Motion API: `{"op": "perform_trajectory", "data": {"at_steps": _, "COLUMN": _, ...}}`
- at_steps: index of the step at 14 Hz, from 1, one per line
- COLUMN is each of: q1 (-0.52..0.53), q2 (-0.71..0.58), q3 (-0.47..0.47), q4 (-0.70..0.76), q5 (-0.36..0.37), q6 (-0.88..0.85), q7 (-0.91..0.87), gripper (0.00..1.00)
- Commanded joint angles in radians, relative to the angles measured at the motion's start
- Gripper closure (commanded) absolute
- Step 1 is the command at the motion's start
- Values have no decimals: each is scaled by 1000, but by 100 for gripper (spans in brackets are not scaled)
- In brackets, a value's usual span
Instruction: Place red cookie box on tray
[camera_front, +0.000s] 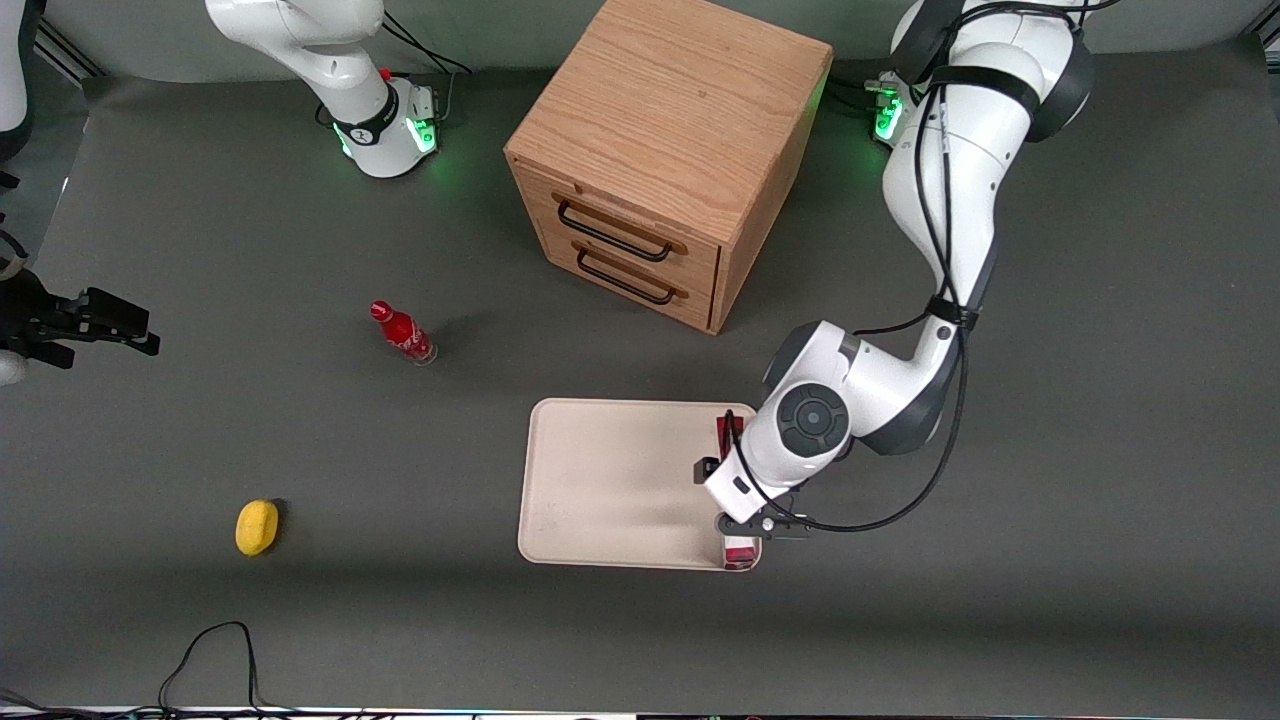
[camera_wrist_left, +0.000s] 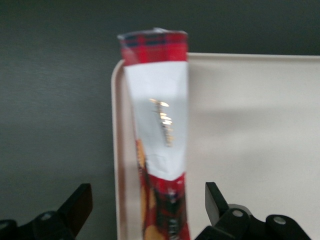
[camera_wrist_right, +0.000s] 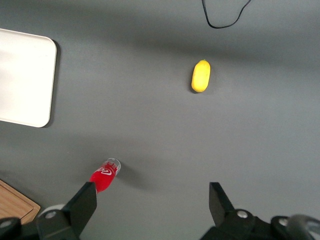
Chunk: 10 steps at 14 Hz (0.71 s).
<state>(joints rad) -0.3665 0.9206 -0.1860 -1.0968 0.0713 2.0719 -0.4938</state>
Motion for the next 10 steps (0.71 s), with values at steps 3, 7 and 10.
{"op": "perform_trajectory", "data": {"at_steps": 3, "q1": 98, "q2": -296, "q3": 2, "q4": -295, "q5": 8, "q6": -59, "q7": 38, "gripper": 0}}
{"op": "perform_trajectory", "data": {"at_steps": 7, "q1": 271, "q2": -607, "q3": -1, "q4": -595, "q5": -39, "q6": -81, "q7": 225, "gripper": 0}}
{"op": "perform_trajectory", "data": {"at_steps": 10, "q1": 382, "q2": -761, "q3": 3, "q4": -698, "q5": -42, "q6": -172, "q7": 372, "gripper": 0}}
